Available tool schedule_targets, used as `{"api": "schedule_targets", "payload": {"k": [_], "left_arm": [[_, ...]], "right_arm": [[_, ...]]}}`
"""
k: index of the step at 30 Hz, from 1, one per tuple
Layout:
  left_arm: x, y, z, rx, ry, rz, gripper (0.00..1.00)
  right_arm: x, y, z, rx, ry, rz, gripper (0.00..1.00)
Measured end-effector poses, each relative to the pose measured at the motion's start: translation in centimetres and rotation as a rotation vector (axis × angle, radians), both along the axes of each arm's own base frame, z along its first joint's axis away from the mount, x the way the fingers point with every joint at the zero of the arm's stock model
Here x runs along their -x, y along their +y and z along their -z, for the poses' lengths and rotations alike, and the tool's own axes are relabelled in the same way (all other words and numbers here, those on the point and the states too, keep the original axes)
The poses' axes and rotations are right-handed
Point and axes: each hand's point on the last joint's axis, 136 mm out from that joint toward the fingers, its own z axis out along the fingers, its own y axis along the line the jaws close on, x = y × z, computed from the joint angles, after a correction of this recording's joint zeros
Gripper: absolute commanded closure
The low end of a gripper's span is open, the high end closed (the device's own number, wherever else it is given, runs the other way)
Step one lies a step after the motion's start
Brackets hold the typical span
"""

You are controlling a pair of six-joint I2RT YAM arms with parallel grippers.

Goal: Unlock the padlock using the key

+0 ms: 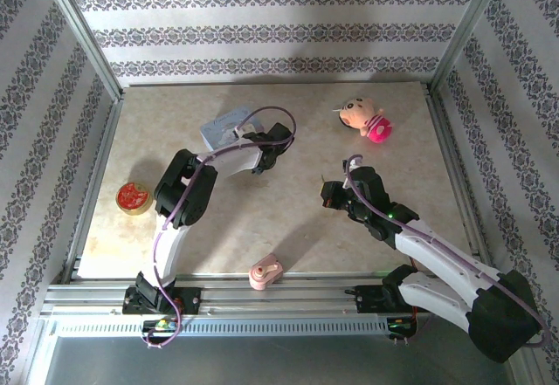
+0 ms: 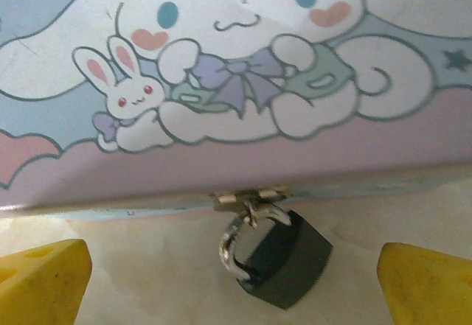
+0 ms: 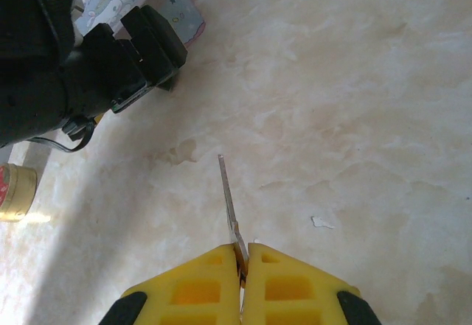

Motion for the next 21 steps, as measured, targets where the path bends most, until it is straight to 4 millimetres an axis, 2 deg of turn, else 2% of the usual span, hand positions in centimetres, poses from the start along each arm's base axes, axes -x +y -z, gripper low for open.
{"api": "schedule_targets", "payload": {"k": [8,15,18,21], "left_arm": [[0.8,2.6,0.6,-0.033,0.039,-0.073,0.08],[4.4,5.0,0.6,-0.064,0.083,-0.078,0.12],[4.9,4.9,-0.1,-0.039,0.078,-0.053,0.12],[4.0,3.9,-0.7,0.001,0.051,-0.007,0.14]], "right_arm": [[0.0,0.0,0.0,-0.001,-0.001,0.0,1.0],[-0.2,0.1,0.8,0.01,0.018,0.0,1.0],[-0.3,0.2,1.1,0.015,0.025,-0.001,1.0],[-0.3,0.2,1.3,0.017,0.031,-0.001,1.0]]}}
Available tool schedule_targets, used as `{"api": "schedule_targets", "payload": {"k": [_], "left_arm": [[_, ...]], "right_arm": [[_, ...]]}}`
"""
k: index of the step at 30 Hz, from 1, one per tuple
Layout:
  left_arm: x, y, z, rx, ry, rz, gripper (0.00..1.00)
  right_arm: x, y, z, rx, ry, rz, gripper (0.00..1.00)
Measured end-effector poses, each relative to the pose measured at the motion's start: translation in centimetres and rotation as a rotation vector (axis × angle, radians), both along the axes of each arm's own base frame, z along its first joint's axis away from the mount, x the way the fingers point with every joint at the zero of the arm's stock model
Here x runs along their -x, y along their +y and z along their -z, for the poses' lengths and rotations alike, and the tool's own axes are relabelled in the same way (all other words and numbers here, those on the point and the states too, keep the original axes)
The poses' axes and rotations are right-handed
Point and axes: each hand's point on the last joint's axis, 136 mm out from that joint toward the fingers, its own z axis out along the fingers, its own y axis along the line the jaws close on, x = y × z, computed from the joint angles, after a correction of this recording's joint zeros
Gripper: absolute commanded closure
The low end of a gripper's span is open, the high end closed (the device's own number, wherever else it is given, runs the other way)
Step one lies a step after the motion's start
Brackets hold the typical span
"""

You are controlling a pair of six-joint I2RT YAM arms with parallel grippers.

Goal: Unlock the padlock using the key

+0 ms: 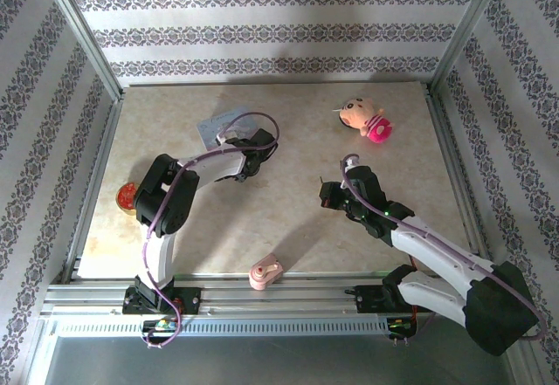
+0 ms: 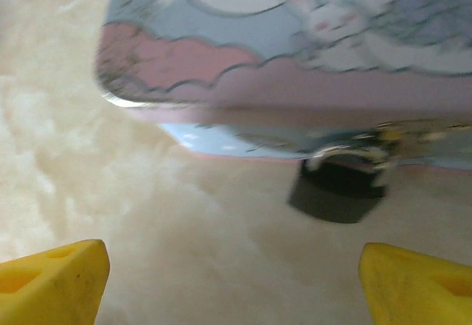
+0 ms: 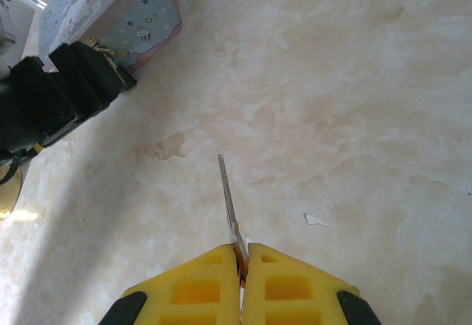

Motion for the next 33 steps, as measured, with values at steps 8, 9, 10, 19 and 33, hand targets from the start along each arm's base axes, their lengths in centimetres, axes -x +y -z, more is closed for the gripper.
{"api": "schedule_targets", "payload": {"k": [8,9,10,19,33], "left_arm": [[-2.2,-2.3,-0.5,0.061,-0.033,0.108,0.28],[-2.5,-2.4,-0.5,0.067,-0.038,0.111,0.29],[-2.7,-2.5,-0.4,0.07,-0.04,0.114,0.29],[-3.9,-1.4,1.6,0.089,0.004,0.112,0.33],[-4.5,-1.1,3.1,0.129,0.039,0.131,0.4]], "right_arm": [[0.0,0.0,-0.1,-0.002,-0.005,0.0,1.0],[0.0,0.0,-0.2,-0.003,-0.006,0.0,1.0],[0.0,0.0,-0.3,-0.005,-0.009,0.0,1.0],[-0.1,-0.2,-1.0,-0.017,-0.031,0.006,1.0],[-0.1,-0.2,-1.1,-0.018,-0.032,0.007,1.0]]}}
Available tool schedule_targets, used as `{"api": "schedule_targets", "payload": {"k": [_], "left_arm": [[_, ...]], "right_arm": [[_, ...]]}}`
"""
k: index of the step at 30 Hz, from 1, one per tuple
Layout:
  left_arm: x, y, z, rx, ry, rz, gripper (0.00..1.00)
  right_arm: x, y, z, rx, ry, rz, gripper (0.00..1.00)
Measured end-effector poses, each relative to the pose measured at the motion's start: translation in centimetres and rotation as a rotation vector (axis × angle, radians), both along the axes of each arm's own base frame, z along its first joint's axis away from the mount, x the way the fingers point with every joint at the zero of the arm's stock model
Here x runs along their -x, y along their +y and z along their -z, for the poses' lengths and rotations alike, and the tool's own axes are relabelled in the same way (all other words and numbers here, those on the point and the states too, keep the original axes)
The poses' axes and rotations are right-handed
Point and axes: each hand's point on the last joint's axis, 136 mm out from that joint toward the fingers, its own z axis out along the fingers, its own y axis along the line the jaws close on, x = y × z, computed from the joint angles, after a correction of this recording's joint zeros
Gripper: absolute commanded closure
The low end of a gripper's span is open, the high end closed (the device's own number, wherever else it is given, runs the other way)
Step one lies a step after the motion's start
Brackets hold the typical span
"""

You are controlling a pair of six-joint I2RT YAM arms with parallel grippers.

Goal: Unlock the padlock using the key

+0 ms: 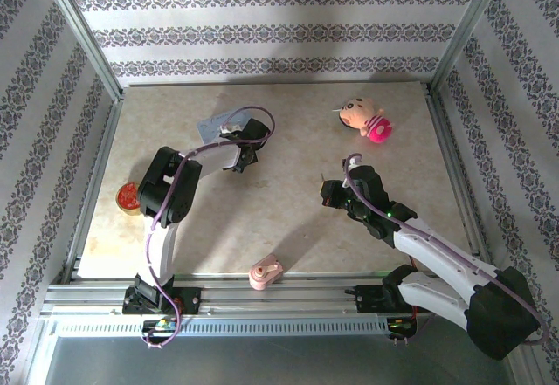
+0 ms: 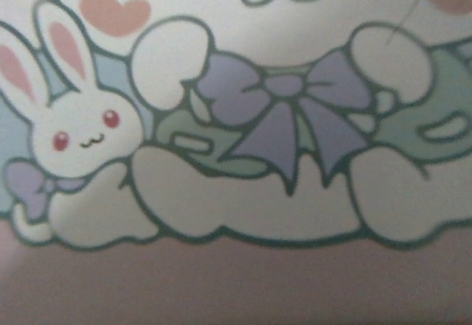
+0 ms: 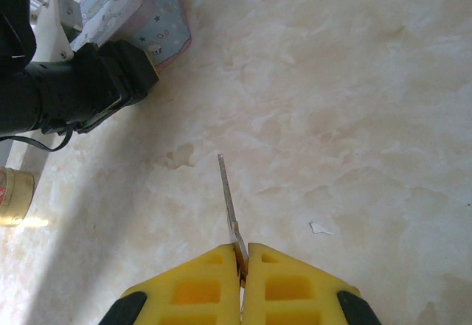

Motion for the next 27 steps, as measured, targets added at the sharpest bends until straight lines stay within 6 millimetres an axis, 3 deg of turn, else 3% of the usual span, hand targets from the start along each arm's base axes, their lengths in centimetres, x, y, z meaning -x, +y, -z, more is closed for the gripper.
{"api": "schedule_targets", "payload": {"k": [9,13,17,23,27], "left_arm": [[-0.3,-0.3,0.3,0.001,0.005,0.025,0.61],[-0.5,-0.6,0.4,0.012,0.007,0.041,0.62],[-0.5,-0.8,0.3,0.022,0.007,0.054,0.75],[0.3,-1.3,0.3,0.073,0.009,0.087,0.77],[1.9,-1.6,0.2,0.111,0.036,0.114,0.77]], "right_arm": [[-0.1,0.1,0.3,0.004,0.007,0.0,1.0],[-0.2,0.1,0.5,0.005,0.009,0.0,1.0],[-0.4,0.2,0.8,0.008,0.014,0.0,1.0],[-0.5,0.3,1.0,0.011,0.02,0.0,1.0],[-0.5,0.3,1.0,0.01,0.018,0.0,1.0]]}}
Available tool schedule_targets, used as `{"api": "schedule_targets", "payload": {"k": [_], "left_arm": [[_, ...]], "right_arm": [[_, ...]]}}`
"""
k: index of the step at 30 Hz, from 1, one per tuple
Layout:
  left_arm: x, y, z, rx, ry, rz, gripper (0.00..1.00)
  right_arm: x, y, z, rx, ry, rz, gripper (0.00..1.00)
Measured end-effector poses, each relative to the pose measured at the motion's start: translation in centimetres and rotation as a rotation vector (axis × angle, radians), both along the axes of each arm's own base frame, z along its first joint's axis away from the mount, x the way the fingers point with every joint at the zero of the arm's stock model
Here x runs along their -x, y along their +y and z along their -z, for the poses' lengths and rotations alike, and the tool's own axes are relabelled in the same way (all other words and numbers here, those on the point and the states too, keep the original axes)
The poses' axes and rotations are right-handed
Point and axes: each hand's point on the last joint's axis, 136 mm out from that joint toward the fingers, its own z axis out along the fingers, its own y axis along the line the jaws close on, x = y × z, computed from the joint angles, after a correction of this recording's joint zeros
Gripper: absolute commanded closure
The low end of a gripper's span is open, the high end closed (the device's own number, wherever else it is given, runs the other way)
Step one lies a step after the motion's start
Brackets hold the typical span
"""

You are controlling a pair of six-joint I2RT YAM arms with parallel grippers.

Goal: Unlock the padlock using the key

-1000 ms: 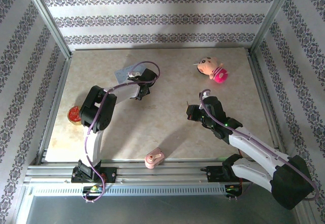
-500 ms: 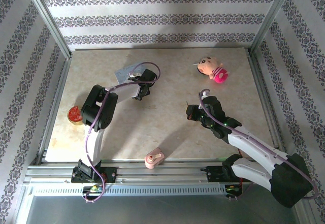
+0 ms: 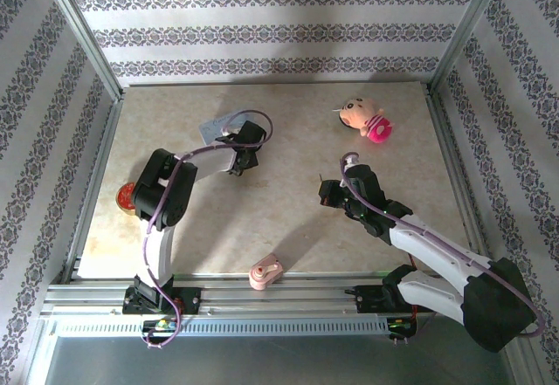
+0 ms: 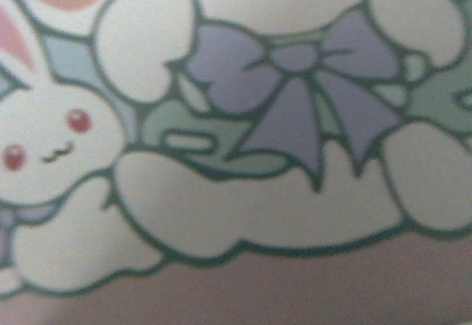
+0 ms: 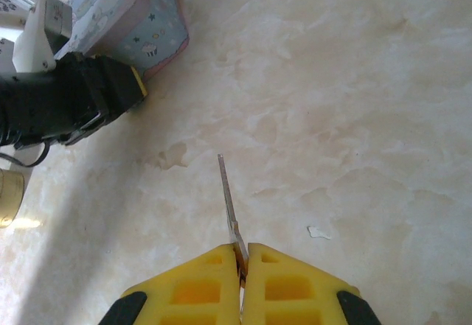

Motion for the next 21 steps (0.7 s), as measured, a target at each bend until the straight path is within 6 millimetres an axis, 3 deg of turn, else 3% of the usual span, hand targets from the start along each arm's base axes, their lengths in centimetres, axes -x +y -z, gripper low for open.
{"api": "schedule_targets", "payload": {"k": [8,13,16,21], "left_arm": [[5.5,-1.3,0.1,0.06,0.074,0.047,0.74],[9.1,-2.3,0.1,0.091,0.116,0.082,0.46],[9.8,-2.3,-0.2,0.101,0.116,0.08,0.37],[9.4,-1.7,-0.8,0.071,0.086,0.066,0.4]], "right_arm": [[0.2,-0.1,1.0,0.019,0.034,0.0,1.0],[0.3,-0.1,1.1,0.022,0.038,-0.002,1.0],[0.3,-0.1,1.2,0.023,0.039,-0.002,1.0],[0.4,0.0,1.2,0.024,0.039,-0.007,1.0]]}}
